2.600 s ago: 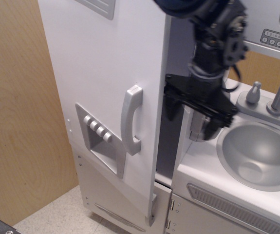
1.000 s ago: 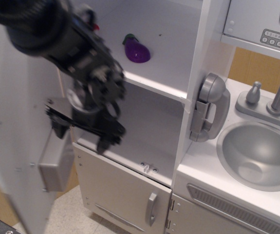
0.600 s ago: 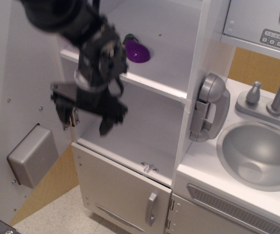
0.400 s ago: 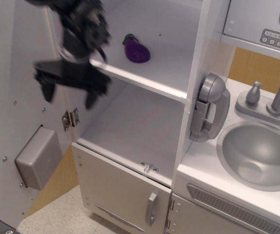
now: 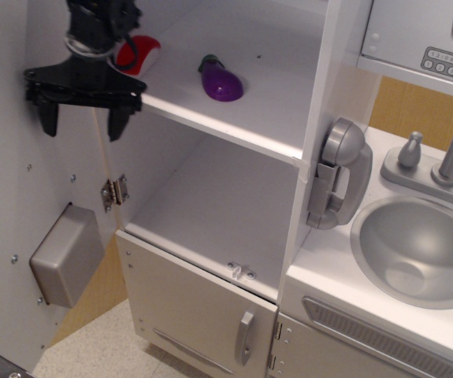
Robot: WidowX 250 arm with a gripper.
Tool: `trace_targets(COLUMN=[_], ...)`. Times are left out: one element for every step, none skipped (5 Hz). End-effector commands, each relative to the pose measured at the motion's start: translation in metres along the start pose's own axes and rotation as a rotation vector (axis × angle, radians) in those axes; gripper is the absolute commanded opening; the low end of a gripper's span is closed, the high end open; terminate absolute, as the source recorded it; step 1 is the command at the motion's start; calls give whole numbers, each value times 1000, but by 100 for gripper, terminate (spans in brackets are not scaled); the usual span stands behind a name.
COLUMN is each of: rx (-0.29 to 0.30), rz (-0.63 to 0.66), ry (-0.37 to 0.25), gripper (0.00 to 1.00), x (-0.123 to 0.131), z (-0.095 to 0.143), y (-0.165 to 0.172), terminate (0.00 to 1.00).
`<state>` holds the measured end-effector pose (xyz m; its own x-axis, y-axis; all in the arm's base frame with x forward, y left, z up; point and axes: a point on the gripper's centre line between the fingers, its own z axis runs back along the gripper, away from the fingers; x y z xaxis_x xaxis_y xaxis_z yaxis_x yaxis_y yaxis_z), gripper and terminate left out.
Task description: Open fridge
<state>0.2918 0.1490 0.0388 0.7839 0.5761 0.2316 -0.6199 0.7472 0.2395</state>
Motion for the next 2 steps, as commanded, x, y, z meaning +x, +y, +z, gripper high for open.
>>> trace_targets(rx=[3, 3], rz=[-60, -60], ry=[-7, -7], gripper=[100, 100], x=[11, 11], z=[15, 15], y=[12, 12], terminate=[0, 100])
